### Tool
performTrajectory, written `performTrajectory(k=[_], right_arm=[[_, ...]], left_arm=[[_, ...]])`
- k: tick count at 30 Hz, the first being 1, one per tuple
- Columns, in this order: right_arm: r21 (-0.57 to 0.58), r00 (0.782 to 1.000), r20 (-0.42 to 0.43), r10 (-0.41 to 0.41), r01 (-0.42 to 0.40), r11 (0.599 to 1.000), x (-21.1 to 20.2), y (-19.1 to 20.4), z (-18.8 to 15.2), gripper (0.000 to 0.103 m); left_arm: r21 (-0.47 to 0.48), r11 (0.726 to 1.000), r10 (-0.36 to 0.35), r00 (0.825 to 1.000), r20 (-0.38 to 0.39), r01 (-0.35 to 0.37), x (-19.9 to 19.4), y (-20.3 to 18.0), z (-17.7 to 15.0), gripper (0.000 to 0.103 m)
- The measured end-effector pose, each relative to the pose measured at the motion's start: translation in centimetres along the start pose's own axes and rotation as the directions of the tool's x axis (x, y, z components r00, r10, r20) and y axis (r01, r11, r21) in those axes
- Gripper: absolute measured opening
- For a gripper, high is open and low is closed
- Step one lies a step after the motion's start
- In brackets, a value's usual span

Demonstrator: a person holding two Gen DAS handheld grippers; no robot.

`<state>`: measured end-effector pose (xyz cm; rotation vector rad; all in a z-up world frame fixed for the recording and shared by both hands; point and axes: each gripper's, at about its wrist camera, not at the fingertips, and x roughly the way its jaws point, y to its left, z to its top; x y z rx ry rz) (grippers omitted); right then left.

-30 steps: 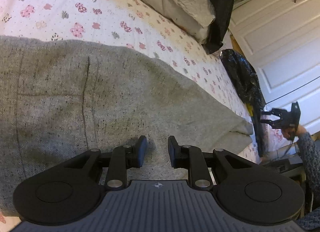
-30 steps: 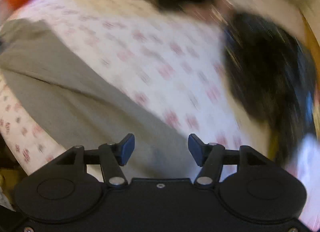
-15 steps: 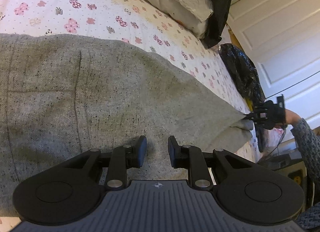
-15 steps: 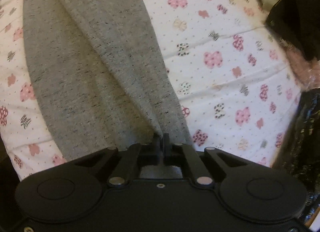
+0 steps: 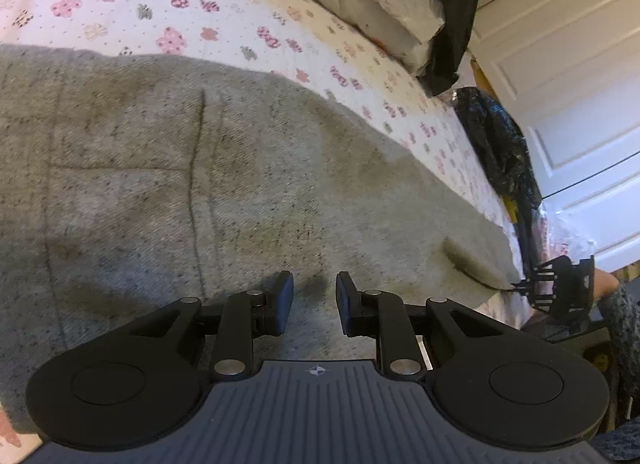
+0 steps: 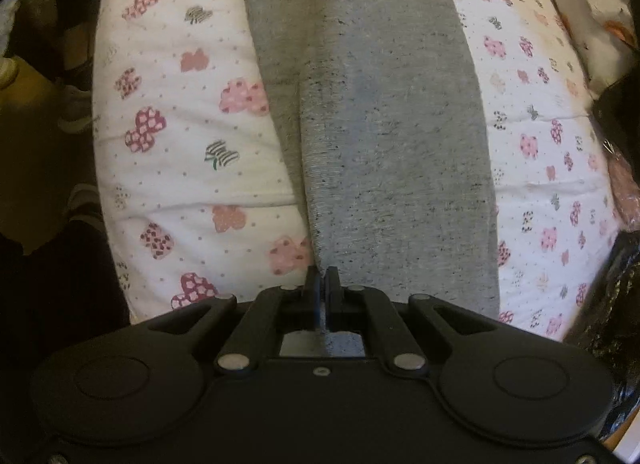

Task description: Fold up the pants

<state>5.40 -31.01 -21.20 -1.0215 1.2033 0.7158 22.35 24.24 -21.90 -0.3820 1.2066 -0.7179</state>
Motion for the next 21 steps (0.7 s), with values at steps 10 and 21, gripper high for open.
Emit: performTrajectory(k=[10,21], right_arm=[[0.429,0.965,0.246,-0.092,-0.023,0.903,-5.3,-2.0,3.6,0.064],[0.569,0.63,0.748,-0.207,-0.771,-0.287,4.7,1.7,11.0,0.046]], left_arm=[[-0.003,1.0,0.014,0.999,0.035,-0.014,-0.3,-0.1,-0.5,0.022],[0.01,0.994,0.103,0.988,0.113,-0.104,-1.1,-1.5,-2.0,0.022]])
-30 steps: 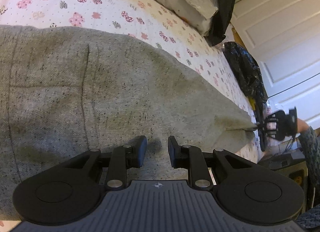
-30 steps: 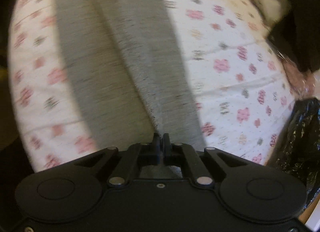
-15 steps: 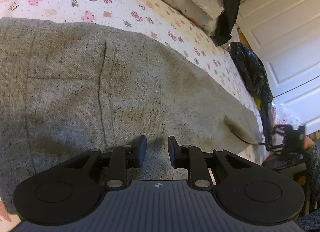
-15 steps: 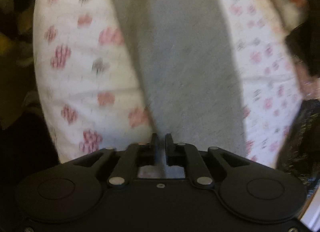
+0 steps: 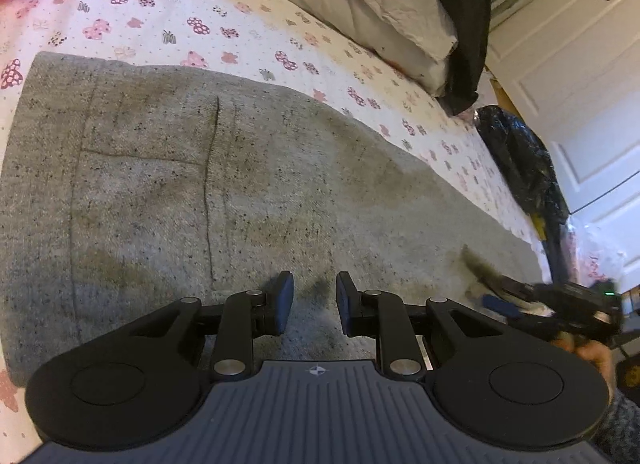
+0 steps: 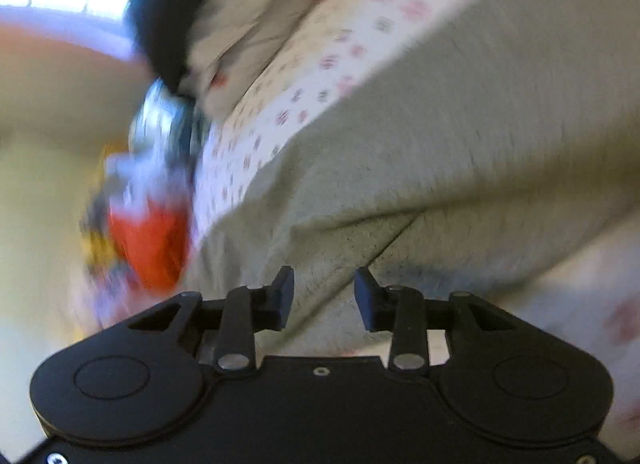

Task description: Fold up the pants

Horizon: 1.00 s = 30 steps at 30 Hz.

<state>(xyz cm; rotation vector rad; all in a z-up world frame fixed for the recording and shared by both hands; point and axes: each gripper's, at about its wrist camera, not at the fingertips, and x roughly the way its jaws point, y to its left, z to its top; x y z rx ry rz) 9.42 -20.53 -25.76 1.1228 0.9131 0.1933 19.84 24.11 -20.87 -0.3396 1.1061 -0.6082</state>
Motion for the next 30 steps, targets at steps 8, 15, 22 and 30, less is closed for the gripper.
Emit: performTrajectory(k=[8,15,22,30], right_arm=[[0.307,0.988,0.152,-0.021,-0.027,0.951,2.9,-3.9,-1.0,0.023],[0.282,0.988,0.15,-0.04,-0.004,0.959,2.2,-2.4,-2.3,0.009],[0.258,0.993,0.109,-0.047,0.017,0.966,-2.2,-1.3,-6.4,0.009],[0.342,0.991,0.078,-0.113,0.08,0.936,-1.5,-3.2,-6.4,0.024]], left_arm=[[-0.006,1.0,-0.007,1.0,-0.002,0.007,-0.3,0.4,-0.5,0.022],[-0.008,1.0,0.002,1.0,0.0,-0.002,-0.1,0.5,-0.4,0.022],[0.004,1.0,0.009,1.0,0.002,-0.009,0.0,0.3,-0.2,0.022],[-0.001,1.0,0.019,1.0,0.005,-0.019,0.1,0.5,-0.1,0.022]])
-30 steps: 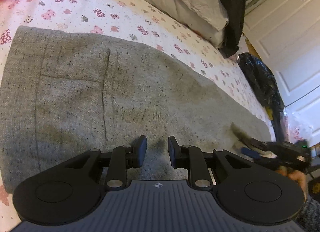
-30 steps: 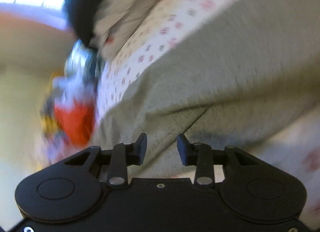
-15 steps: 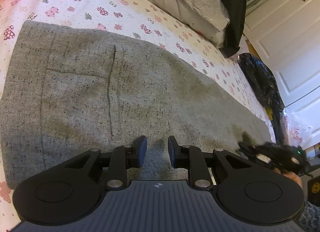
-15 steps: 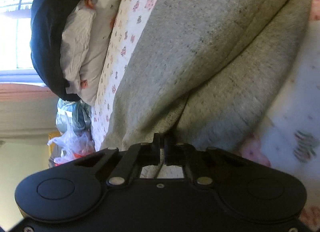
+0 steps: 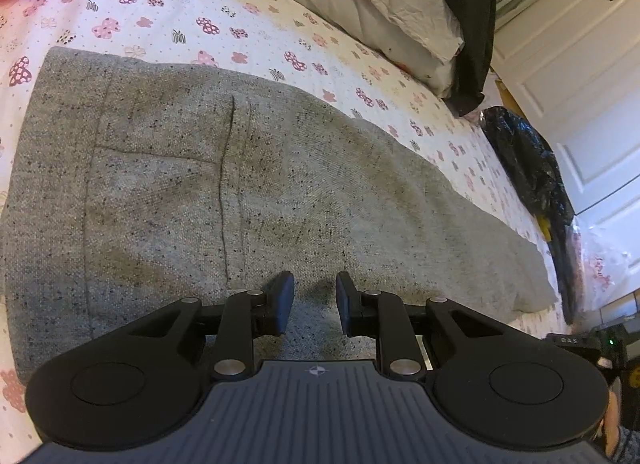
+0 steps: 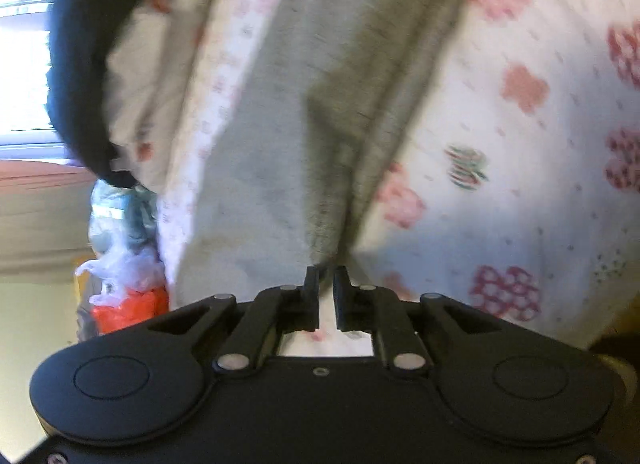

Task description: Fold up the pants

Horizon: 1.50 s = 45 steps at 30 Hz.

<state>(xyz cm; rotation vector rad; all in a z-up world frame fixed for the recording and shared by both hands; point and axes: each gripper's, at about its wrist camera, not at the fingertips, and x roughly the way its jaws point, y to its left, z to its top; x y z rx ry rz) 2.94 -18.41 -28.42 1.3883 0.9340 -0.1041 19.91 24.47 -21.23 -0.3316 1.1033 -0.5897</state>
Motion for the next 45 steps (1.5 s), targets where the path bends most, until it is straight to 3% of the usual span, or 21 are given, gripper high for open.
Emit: performTrajectory(k=[2,4,7,11,13,16,20,21,24,28,32,34,37,39,40,43,45], right_arm=[[-0.008,1.0,0.016,0.012,-0.012,1.0,-0.5,-0.3,-0.5,0.044],[-0.11,0.999,0.026,0.043,-0.04,0.993,-1.0,0.6,-1.7,0.056],[-0.213,0.988,-0.091,0.127,-0.144,0.966,0.8,2.7,-3.5,0.055],[-0.334,0.982,-0.155,0.11,-0.157,0.93,4.3,7.0,-4.7,0.048],[-0.436,0.981,-0.169,0.095,-0.161,0.885,5.8,10.1,-4.9,0.046],[-0.664,0.996,-0.081,0.029,-0.076,0.744,7.0,16.0,-4.7,0.049],[-0.908,0.994,-0.006,-0.113,0.042,0.418,12.1,24.3,-1.7,0.056],[-0.931,0.985,-0.014,-0.17,0.049,0.362,13.9,26.0,-0.6,0.056],[-0.962,0.961,-0.018,-0.275,0.058,0.266,18.4,28.9,2.2,0.056],[-0.968,0.922,-0.076,-0.38,0.024,0.251,23.1,28.8,4.8,0.056],[-0.939,0.885,-0.217,-0.412,-0.075,0.335,25.7,27.5,6.6,0.056],[-0.915,0.874,-0.298,-0.385,-0.146,0.376,26.3,27.7,7.1,0.056],[-0.867,0.826,-0.422,-0.373,-0.248,0.432,27.1,27.6,7.8,0.055],[-0.875,0.809,-0.427,-0.404,-0.256,0.411,27.6,27.5,7.7,0.043],[-0.881,0.808,-0.42,-0.414,-0.254,0.398,27.8,27.5,7.7,0.016],[-0.877,0.793,-0.44,-0.422,-0.277,0.393,28.0,27.9,8.0,0.009],[-0.877,0.809,-0.437,-0.394,-0.285,0.386,27.3,28.6,8.5,0.008]], left_arm=[[0.003,1.0,-0.002,1.0,0.0,0.002,-0.1,-0.1,0.0,0.022],[0.007,1.0,-0.006,1.0,-0.002,0.006,-0.1,-0.1,-0.1,0.022],[0.011,1.0,0.002,1.0,-0.005,-0.002,-0.2,-0.1,-0.2,0.022],[0.012,1.0,0.018,1.0,-0.014,-0.018,-0.2,0.2,-0.4,0.022],[0.008,1.0,0.016,1.0,-0.022,-0.016,-0.3,0.4,-0.5,0.022],[0.004,1.0,0.01,1.0,-0.02,-0.01,-0.7,0.7,-0.6,0.022],[-0.002,1.0,0.013,1.0,-0.011,-0.013,-0.8,0.7,-0.9,0.022],[-0.008,1.0,0.011,1.0,-0.007,-0.011,-0.9,0.8,-1.0,0.022],[-0.019,1.0,0.004,1.0,0.0,-0.004,-0.9,0.9,-1.1,0.022],[-0.042,0.999,-0.014,1.0,0.007,0.015,-1.1,1.5,-1.3,0.022],[-0.054,0.998,-0.028,1.0,0.015,0.029,-1.2,1.9,-1.5,0.022],[-0.058,0.998,-0.035,0.999,0.018,0.036,-1.4,2.2,-1.7,0.022],[-0.065,0.997,-0.047,0.999,0.022,0.048,-1.5,2.6,-1.8,0.022],[-0.066,0.996,-0.049,0.999,0.022,0.051,-1.4,2.8,-1.8,0.022],[-0.068,0.996,-0.049,0.999,0.023,0.051,-1.5,2.8,-1.8,0.022],[-0.062,0.997,-0.044,0.999,0.024,0.045,-1.5,3.0,-1.9,0.022],[-0.066,0.997,-0.043,0.999,0.024,0.044,-1.4,3.0,-1.9,0.022]])
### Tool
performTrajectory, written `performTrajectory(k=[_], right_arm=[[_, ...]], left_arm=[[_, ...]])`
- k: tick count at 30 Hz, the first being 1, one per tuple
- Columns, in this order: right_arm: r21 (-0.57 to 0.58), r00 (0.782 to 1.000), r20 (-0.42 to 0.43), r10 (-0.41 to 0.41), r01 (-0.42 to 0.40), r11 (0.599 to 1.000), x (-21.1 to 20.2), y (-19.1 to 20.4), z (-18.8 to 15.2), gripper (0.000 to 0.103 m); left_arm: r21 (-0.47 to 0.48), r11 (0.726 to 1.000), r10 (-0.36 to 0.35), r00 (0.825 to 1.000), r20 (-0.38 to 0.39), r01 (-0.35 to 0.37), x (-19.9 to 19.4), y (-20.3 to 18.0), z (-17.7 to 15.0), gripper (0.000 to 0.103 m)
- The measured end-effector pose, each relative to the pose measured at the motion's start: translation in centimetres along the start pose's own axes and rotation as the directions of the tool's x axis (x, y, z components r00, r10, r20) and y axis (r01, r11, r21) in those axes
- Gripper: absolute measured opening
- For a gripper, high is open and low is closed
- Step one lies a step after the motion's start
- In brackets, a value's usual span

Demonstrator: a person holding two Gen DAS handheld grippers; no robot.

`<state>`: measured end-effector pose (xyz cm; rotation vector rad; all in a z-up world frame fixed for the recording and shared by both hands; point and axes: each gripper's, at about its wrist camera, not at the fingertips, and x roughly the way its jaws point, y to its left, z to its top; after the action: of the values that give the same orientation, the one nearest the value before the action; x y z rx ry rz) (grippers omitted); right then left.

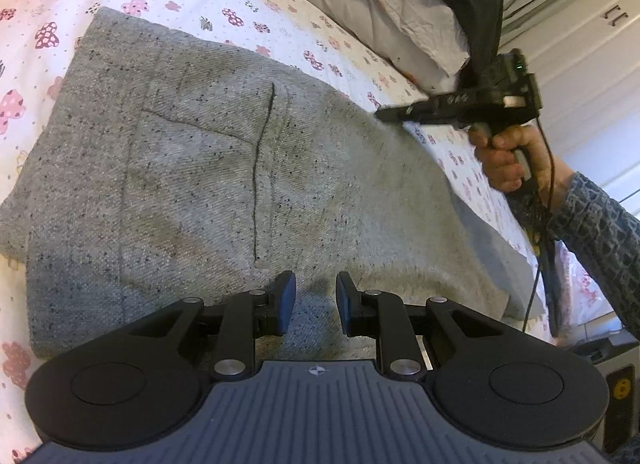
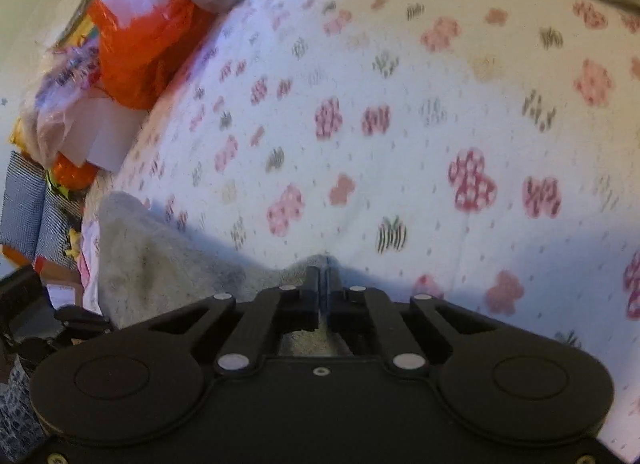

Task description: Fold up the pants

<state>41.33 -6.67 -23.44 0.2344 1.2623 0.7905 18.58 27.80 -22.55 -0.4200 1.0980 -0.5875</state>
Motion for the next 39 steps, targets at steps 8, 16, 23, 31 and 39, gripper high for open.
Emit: performTrajectory(k=[8,16,23,31,39], right_arm=[[0.075,0.993,0.068,-0.094,0.089,0.993,-0.4,-1.6,0.4,0.017],[-0.119,0.97,0.238,-0.043,0.073,0.99,-8.4,7.8,-7.9,0.049],[0.011,0.932,0.357,-0.055,0.055,0.998,-7.5,14.6,-24.5,0.043],[0.51,0.841,0.516,-0.164,-0.148,0.847,-3.7,9.6,-29.2,0.045],[0.569,0.798,0.574,-0.186,-0.225,0.791,-2.2,7.7,-29.4,0.013]], left_arm=[[-0.032,0.999,-0.02,1.0,-0.01,0.019,0.0,0.7,0.2,0.021],[-0.016,1.0,-0.023,1.0,-0.009,0.023,0.2,0.6,0.4,0.021],[-0.016,1.0,-0.013,1.0,-0.002,0.013,0.2,0.4,0.3,0.021],[-0.009,1.0,0.001,1.0,0.006,-0.001,0.1,-0.1,-0.1,0.021],[-0.012,1.0,-0.012,1.0,0.016,0.012,-0.4,0.4,-0.1,0.021]])
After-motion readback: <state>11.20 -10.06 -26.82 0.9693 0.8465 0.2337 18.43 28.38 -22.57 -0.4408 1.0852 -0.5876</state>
